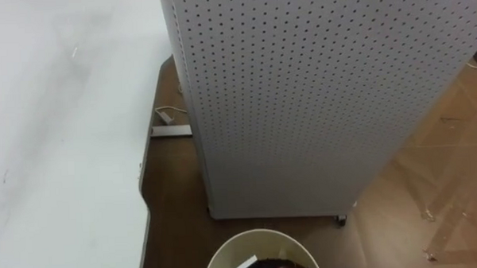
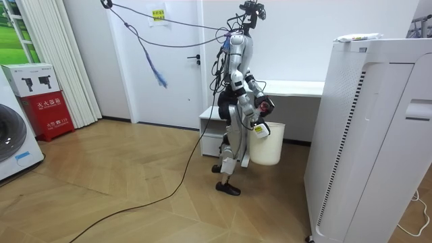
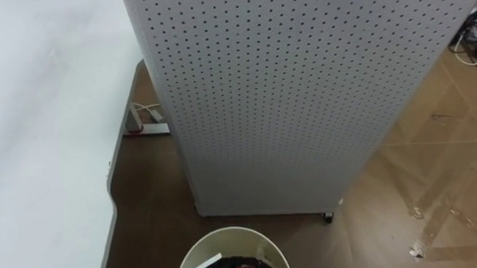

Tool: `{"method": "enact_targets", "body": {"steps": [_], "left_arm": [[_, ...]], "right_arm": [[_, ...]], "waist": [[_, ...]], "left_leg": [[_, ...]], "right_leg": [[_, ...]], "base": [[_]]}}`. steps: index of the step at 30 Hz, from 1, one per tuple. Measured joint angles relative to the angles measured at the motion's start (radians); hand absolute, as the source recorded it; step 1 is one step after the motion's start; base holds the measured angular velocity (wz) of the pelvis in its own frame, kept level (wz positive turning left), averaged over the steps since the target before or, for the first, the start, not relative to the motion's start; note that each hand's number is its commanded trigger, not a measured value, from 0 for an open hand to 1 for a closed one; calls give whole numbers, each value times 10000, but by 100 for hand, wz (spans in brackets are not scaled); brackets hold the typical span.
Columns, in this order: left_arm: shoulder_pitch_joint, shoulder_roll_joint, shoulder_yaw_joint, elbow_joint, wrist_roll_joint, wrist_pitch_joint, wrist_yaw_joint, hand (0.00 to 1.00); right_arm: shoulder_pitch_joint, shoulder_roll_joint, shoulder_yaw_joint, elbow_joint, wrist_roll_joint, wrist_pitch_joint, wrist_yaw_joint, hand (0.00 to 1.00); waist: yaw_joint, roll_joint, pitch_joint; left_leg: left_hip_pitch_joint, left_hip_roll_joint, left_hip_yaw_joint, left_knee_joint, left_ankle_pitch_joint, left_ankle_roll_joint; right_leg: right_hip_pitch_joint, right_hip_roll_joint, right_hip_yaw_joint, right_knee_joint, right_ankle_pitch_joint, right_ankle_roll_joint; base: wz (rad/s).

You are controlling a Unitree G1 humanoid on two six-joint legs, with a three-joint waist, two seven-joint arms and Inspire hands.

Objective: Pick garbage

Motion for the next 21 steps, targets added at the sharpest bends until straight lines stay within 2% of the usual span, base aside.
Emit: {"method": "enact_targets", "body": {"steps": [11, 21], "left_arm": [[29, 44, -8, 191, 223, -5, -180, 0], [70, 85, 38, 758, 572, -30, 167, 0]], "right_arm": [[35, 28, 288, 292, 42, 13, -344, 100], [267, -18, 371, 330, 233, -5, -453, 100]], "waist": [[53, -15, 8], [38, -17, 10]], "left_leg": [[-44, -11, 0, -7, 0, 0], [87, -10, 6, -6, 0, 0]], "right_leg": [[-69, -6, 6, 42, 0, -1], [79, 4, -5, 8, 14, -24]], "base": [[0], [0]]}}
